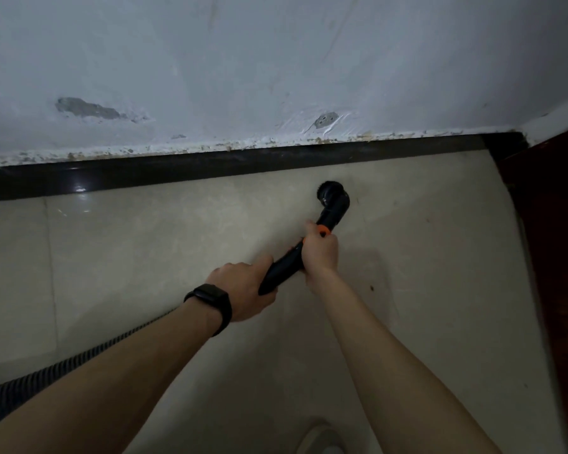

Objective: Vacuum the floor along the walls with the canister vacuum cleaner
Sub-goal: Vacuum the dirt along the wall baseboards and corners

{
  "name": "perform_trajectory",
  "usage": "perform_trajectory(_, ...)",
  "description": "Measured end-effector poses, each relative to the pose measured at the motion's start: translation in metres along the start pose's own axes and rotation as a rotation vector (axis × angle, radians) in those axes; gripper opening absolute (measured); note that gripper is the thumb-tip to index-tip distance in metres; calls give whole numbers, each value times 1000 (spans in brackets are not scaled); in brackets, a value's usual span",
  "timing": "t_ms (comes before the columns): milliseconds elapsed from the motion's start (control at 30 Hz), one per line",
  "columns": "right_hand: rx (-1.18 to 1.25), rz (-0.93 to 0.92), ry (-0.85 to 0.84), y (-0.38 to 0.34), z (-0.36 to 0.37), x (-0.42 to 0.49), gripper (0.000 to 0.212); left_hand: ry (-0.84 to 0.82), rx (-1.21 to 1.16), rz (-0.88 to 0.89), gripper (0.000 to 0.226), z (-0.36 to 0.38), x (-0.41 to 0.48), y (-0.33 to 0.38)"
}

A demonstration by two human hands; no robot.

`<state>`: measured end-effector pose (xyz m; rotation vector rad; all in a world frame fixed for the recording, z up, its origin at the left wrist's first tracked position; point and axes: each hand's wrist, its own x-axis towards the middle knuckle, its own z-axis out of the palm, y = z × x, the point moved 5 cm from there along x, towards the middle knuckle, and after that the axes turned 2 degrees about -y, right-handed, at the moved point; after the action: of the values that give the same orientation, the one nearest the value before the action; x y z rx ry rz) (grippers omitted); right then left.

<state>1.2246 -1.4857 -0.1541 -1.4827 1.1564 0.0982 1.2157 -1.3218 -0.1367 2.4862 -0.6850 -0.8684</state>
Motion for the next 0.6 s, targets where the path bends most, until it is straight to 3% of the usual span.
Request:
perform_trajectory(300,92,55,115,55,-55,-31,38,-180,118,139,39,38,-28,27)
perform_trajectory(600,123,36,2,10,-41,-10,39,-147,23,16,35,13,-1,31)
